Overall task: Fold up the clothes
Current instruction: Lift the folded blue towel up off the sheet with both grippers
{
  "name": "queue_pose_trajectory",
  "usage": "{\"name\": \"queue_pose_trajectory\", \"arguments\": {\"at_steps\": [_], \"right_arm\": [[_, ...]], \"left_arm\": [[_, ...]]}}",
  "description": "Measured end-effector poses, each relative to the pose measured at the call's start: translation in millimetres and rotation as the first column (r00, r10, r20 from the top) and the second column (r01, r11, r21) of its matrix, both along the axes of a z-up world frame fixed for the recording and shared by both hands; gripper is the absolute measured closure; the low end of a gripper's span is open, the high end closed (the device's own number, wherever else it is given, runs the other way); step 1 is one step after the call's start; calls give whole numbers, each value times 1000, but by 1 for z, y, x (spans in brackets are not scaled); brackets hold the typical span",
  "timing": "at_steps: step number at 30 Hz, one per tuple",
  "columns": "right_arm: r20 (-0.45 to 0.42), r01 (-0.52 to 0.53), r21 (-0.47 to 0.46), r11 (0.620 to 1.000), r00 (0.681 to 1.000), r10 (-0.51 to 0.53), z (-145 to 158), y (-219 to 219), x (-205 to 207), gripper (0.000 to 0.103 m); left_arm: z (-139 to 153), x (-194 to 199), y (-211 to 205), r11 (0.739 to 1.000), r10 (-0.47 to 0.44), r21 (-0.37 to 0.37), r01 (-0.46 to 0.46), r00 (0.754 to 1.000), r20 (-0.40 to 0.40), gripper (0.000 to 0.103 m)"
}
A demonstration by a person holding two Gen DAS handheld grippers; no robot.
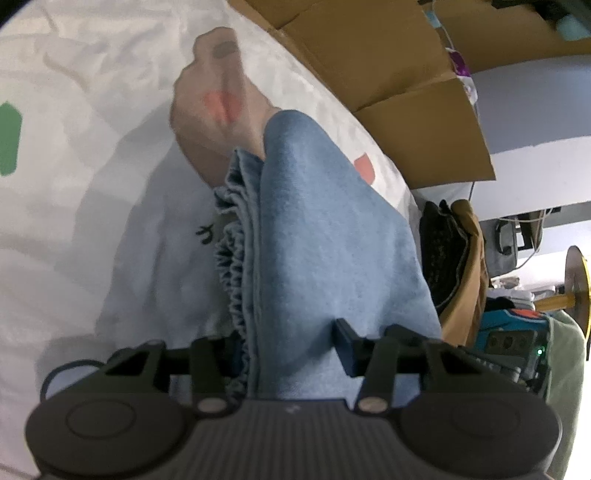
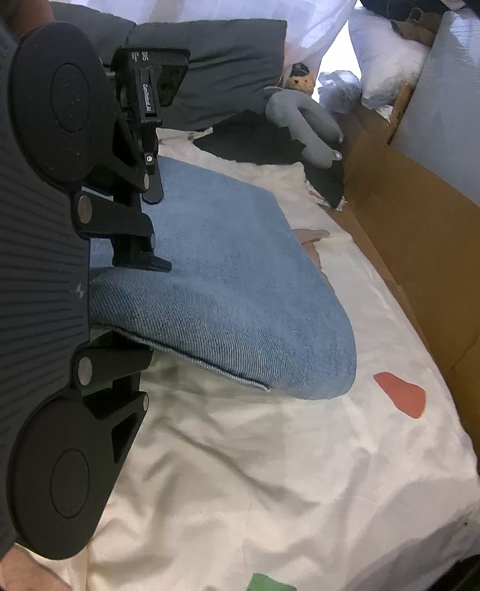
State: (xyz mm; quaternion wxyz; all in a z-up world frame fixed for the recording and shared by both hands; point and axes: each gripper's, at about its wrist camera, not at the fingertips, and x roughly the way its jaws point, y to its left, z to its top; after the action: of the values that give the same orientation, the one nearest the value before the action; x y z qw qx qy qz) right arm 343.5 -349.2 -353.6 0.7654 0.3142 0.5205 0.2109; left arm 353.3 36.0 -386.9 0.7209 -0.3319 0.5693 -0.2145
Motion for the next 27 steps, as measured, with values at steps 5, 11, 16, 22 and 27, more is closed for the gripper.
{"name": "queue_pose_trajectory", "arguments": {"at_steps": [5, 11, 16, 22, 27], "right_arm": [[17, 18, -22, 1000, 1000, -18, 25, 1, 0, 82], [52, 30, -28, 999, 998, -28, 66, 7, 3, 82], [83, 22, -48, 999, 996, -18, 103, 17, 3, 82], [120, -14, -92, 996, 993, 25, 161, 29, 5, 82], [135, -32, -130, 991, 990, 49, 211, 38, 7, 82]], "left_arm": [[25, 3, -2, 1000, -7, 0, 7, 1000, 25, 54], [65, 8, 4, 1000, -7, 14, 6, 999, 52, 54], [103, 8, 6, 999, -1, 32, -2, 997, 79, 54], [148, 2, 11, 1000, 13, 16, -14, 995, 103, 55], [192, -1, 12, 999, 8, 40, -13, 992, 125, 55]]}}
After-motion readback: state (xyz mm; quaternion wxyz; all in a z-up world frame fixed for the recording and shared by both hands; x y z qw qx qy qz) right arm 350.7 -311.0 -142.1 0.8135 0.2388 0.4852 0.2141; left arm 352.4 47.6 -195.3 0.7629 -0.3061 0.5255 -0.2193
